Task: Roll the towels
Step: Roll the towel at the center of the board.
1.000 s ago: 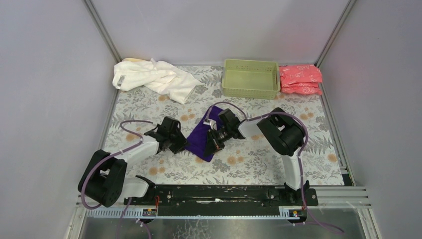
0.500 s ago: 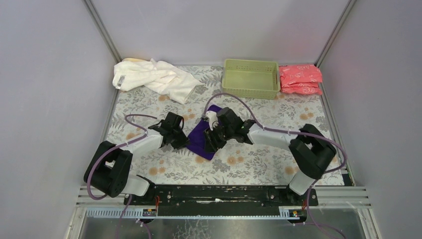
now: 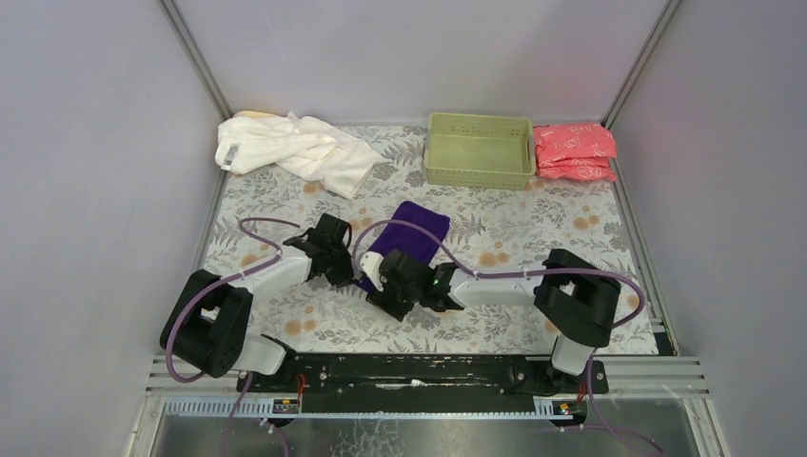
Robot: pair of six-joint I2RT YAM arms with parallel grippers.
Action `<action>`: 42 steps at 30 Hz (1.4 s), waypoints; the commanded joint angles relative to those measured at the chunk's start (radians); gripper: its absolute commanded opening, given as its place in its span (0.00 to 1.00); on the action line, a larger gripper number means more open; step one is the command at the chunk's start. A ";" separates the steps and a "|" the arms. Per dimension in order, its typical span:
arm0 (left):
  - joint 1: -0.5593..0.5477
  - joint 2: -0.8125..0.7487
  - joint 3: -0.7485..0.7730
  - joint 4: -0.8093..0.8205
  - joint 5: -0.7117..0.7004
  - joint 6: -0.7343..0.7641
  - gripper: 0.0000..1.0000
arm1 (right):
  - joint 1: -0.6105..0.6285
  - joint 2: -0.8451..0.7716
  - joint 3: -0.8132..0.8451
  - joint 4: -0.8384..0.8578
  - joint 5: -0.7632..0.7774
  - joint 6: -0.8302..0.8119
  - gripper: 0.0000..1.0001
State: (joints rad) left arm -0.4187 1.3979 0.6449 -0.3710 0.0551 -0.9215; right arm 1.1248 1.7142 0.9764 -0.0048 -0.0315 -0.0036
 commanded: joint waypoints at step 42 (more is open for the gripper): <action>0.001 -0.099 -0.084 0.100 0.013 -0.045 0.59 | -0.428 0.316 -0.090 0.455 -0.954 0.620 0.08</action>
State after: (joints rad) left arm -0.4187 1.2503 0.5621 -0.3466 0.0807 -0.9718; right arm 0.7040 2.0346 0.8734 0.4969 -0.9874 0.6220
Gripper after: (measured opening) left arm 0.616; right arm 0.066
